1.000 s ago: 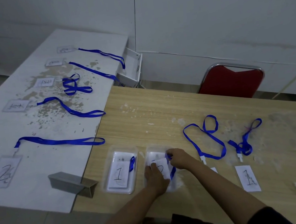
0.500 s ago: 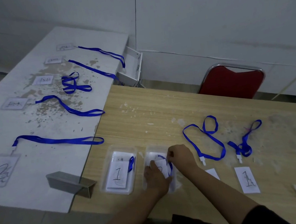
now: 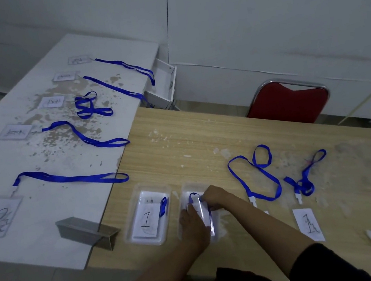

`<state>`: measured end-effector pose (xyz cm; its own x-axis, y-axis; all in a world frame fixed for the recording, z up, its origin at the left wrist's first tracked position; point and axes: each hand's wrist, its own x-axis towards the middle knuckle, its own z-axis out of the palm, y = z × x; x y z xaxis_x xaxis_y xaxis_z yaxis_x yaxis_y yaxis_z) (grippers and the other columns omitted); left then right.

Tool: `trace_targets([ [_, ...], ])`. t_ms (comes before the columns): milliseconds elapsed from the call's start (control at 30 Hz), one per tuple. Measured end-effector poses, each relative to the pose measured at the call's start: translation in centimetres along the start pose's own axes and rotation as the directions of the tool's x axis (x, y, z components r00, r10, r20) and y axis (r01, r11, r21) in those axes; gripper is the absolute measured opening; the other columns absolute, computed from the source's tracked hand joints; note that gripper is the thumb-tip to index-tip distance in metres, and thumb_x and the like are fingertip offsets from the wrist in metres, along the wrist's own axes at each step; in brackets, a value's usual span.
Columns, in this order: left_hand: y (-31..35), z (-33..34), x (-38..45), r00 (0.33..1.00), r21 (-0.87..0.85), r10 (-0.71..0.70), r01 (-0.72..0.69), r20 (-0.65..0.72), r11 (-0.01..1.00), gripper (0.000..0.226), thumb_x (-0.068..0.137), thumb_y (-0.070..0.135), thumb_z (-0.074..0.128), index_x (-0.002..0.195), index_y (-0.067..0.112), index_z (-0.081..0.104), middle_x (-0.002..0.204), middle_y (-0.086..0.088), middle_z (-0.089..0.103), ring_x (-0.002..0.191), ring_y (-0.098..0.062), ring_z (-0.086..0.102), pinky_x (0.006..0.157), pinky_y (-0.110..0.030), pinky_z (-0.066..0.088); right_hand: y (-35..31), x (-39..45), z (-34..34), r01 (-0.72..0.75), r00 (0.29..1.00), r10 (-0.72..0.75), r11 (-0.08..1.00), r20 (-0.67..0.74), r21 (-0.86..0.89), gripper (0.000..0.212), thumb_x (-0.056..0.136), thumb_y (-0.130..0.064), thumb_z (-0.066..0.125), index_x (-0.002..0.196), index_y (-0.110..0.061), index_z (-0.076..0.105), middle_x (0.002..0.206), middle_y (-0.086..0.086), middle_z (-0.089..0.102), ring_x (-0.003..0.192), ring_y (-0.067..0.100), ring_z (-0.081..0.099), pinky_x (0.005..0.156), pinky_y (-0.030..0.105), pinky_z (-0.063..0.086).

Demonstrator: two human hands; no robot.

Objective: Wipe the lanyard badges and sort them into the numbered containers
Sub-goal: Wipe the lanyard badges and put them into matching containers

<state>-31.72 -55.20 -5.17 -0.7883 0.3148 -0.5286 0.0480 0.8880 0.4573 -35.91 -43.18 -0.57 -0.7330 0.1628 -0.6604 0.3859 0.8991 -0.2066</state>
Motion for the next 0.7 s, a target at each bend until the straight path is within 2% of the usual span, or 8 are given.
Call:
trace_targets([
  [67, 0.0, 0.1, -0.1, 1.0, 0.066, 0.002, -0.002, 0.001, 0.998, 0.098, 0.092, 0.045, 0.058, 0.152, 0.003, -0.007, 0.159, -0.018, 0.007, 0.148, -0.028, 0.014, 0.12, -0.035, 0.017, -0.2, 0.2, 0.4, 0.001, 0.997, -0.007, 0.997, -0.083, -0.073, 0.031, 0.096, -0.014, 0.052, 0.122, 0.001, 0.059, 0.117, 0.018, 0.061, 0.115, 0.032, 0.059, 0.085, 0.032, 0.047],
  [133, -0.1, 0.3, -0.1, 1.0, 0.095, -0.001, 0.003, -0.023, 0.995, 0.097, 0.091, 0.047, 0.059, 0.153, 0.007, -0.004, 0.158, -0.016, 0.011, 0.147, -0.027, 0.018, 0.119, -0.036, 0.022, 0.0, 0.3, 0.9, -0.066, 0.979, 0.057, 0.997, -0.196, -0.038, 0.028, 0.093, -0.009, 0.053, 0.119, -0.005, 0.063, 0.122, 0.013, 0.062, 0.112, 0.028, 0.059, 0.089, 0.031, 0.048],
  [233, -0.2, 0.4, -0.2, 0.997, 0.127, 0.018, -0.009, -0.069, 0.992, 0.092, 0.09, 0.047, 0.058, 0.153, 0.012, 0.001, 0.157, -0.013, 0.015, 0.144, -0.025, 0.023, 0.116, -0.036, 0.027, 0.2, 0.2, 1.5, -0.065, 0.957, 0.04, 0.995, -0.286, -0.079, 0.026, 0.092, -0.009, 0.055, 0.116, -0.011, 0.062, 0.121, 0.01, 0.06, 0.109, 0.026, 0.06, 0.087, 0.032, 0.049],
  [367, -0.3, 0.5, -0.4, 0.998, 0.125, 0.026, -0.019, -0.06, 0.992, 0.092, 0.091, 0.046, 0.058, 0.154, 0.01, 0.001, 0.158, -0.013, 0.013, 0.146, -0.026, 0.019, 0.118, -0.037, 0.024, 0.4, 0.6, 1.2, 0.083, 0.977, -0.109, 0.985, -0.181, -0.15, 0.056, 0.086, -0.02, 0.064, 0.138, -0.024, 0.045, 0.13, 0.006, 0.053, 0.116, 0.028, 0.056, 0.09, 0.038, 0.048],
  [467, -0.8, 0.4, -0.3, 0.998, 0.101, 0.06, -0.056, -0.034, 0.993, 0.094, 0.091, 0.046, 0.057, 0.153, 0.009, -0.003, 0.16, -0.013, 0.005, 0.148, -0.027, 0.012, 0.12, -0.038, 0.017, 0.7, 0.8, 1.2, 0.139, 0.982, -0.157, 0.977, -0.107, -0.163, 0.057, 0.083, -0.03, 0.065, 0.137, -0.024, 0.048, 0.131, 0.005, 0.055, 0.119, 0.025, 0.054, 0.093, 0.037, 0.047],
  [533, -1.2, 0.4, -0.4, 0.995, 0.122, 0.096, -0.094, -0.015, 0.988, 0.097, 0.091, 0.049, 0.056, 0.152, 0.007, -0.007, 0.161, -0.013, 0.001, 0.149, -0.027, 0.008, 0.121, -0.038, 0.014, 0.8, 0.9, 1.3, 0.15, 0.982, -0.162, 0.981, -0.095, -0.127, 0.058, 0.081, -0.03, 0.068, 0.135, -0.019, 0.049, 0.13, 0.007, 0.054, 0.117, 0.026, 0.053, 0.094, 0.038, 0.047],
  [633, -1.4, 0.6, -0.5, 0.991, 0.147, 0.125, -0.116, -0.052, 0.982, 0.096, 0.09, 0.049, 0.057, 0.153, 0.009, -0.004, 0.16, -0.012, 0.004, 0.148, -0.026, 0.012, 0.119, -0.037, 0.019, 0.6, 0.9, 1.1, 0.153, 0.98, -0.158, 0.987, -0.12, -0.044, 0.057, 0.079, -0.028, 0.069, 0.131, -0.016, 0.05, 0.127, 0.008, 0.056, 0.114, 0.026, 0.055, 0.09, 0.036, 0.048],
  [700, -1.3, 0.5, -0.3, 0.985, 0.159, 0.153, -0.139, -0.08, 0.977, 0.097, 0.088, 0.047, 0.062, 0.153, 0.011, 0.0, 0.159, -0.012, 0.011, 0.146, -0.026, 0.017, 0.118, -0.036, 0.024, 0.5, 1.1, 0.9, 0.141, 0.983, -0.148, 0.988, -0.112, -0.066, 0.053, 0.081, -0.032, 0.067, 0.13, -0.019, 0.053, 0.128, 0.006, 0.057, 0.115, 0.025, 0.055, 0.091, 0.035, 0.047],
])
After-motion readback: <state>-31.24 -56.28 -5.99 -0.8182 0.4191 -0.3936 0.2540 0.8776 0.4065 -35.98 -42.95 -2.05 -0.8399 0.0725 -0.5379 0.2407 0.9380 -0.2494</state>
